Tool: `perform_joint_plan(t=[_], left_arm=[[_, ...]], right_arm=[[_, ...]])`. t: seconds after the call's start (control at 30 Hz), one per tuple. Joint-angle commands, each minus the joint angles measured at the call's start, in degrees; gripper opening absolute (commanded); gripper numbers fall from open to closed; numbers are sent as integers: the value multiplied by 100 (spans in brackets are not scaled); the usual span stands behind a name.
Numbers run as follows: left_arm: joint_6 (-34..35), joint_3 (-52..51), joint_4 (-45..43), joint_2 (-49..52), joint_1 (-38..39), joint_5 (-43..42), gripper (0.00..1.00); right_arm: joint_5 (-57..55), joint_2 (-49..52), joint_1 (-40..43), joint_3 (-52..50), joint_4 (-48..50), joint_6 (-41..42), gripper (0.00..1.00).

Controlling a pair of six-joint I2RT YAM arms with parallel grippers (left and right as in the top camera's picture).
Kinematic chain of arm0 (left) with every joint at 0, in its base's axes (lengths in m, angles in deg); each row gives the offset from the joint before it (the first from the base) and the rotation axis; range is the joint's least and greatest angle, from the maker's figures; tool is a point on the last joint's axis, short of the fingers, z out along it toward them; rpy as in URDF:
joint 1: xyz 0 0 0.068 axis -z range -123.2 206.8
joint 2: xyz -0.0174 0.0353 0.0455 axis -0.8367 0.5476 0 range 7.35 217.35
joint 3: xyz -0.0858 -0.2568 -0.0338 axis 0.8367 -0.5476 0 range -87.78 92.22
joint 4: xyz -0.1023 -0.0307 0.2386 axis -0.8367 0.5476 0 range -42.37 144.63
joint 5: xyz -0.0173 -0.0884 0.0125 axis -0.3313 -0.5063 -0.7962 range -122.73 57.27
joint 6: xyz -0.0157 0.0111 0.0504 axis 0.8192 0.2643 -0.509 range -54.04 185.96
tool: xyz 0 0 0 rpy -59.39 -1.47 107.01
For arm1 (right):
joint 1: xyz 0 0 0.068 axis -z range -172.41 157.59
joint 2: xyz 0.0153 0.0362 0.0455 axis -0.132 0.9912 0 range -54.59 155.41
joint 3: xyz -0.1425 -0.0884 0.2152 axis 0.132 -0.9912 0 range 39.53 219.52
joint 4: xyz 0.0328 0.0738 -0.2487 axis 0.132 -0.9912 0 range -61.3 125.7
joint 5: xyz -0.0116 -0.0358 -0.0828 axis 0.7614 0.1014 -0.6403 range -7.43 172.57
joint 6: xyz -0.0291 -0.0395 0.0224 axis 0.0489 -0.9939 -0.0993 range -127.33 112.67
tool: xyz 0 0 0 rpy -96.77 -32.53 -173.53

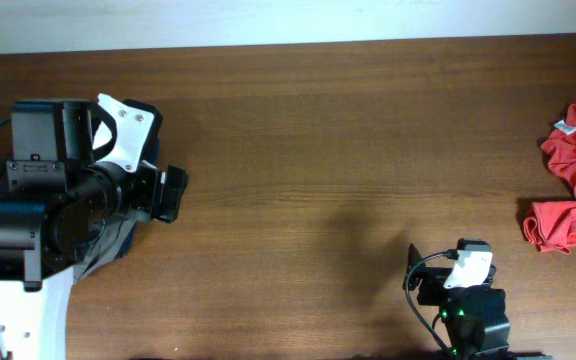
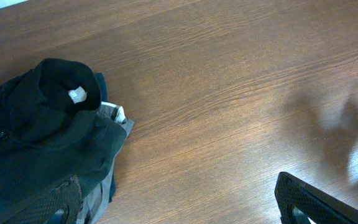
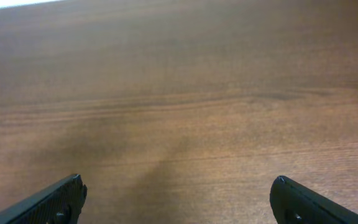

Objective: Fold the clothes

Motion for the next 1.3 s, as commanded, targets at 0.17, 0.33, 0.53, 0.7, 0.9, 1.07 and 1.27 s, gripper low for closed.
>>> perform_joint_plan(t=[0.17,0.33,0.53,0.7,0.9,1.07,1.27], left_arm=[[94,-17,-13,0,15,15,99],[94,-17,-13,0,15,15,99],[94,-17,-13,0,15,15,99],[94,-17,-13,0,15,15,99],[94,-17,-11,0,15,20,99],[72,-48,-177,-219,15,881,99],[9,-1003,-1705,-1128,-120,957,99]], right_arm=[[203,-59,42,-55,79,-184,99],[203,-59,42,-55,79,-184,99],[203,-59,42,-55,79,-184,99],[201,-59,42,-55,79,-184,99],[203,-59,42,-55,79,-184,99],[201,-59,42,-55,79,-184,99],[201,-59,42,-55,81,-184,99]])
